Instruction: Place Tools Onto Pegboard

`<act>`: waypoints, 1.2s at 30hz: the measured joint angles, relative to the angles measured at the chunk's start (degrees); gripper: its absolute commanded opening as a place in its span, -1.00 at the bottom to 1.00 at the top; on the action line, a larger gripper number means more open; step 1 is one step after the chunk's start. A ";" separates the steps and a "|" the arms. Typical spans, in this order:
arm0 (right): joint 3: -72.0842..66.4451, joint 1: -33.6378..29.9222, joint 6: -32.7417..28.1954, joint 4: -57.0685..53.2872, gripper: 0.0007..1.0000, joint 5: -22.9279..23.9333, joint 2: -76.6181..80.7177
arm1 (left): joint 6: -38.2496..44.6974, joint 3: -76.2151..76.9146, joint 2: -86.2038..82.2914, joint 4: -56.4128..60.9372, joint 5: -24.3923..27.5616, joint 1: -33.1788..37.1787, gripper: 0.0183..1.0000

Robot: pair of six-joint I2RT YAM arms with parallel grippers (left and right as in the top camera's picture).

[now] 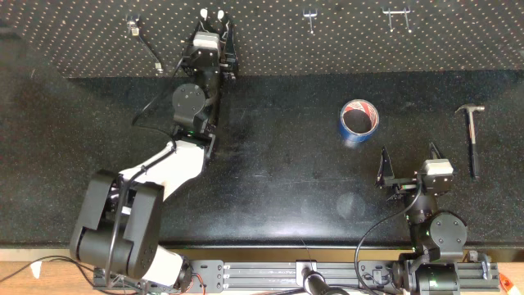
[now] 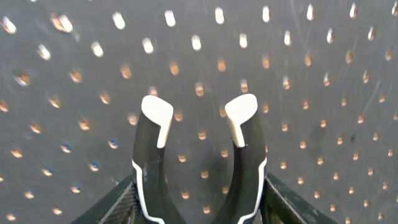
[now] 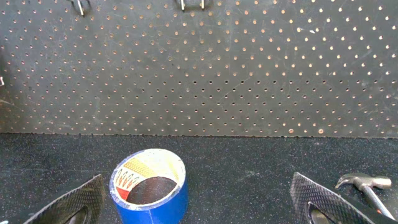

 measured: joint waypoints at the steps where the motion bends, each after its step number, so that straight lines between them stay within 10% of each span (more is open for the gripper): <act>1: 0.00 0.00 0.00 0.00 0.94 0.00 0.00 | 0.00 0.02 0.02 -1.49 0.15 0.00 -0.98; 20: 0.00 0.00 0.00 0.00 0.94 0.00 0.00 | 0.00 0.20 0.35 -6.51 0.44 0.00 -0.98; 21: 0.00 0.00 0.00 0.00 0.95 0.00 0.00 | 0.00 0.20 0.35 -6.69 0.44 0.00 -0.87; 22: 0.00 0.00 0.00 0.00 0.94 0.00 0.00 | 0.00 0.20 0.35 -6.71 0.44 0.00 -0.09; 27: 0.00 0.00 0.00 0.00 0.95 0.00 0.00 | -0.61 0.20 0.35 -6.69 0.50 0.00 0.75; 36: 0.00 0.00 0.00 0.00 0.94 -0.02 0.00 | -0.63 0.83 -3.34 -18.73 0.63 0.00 0.99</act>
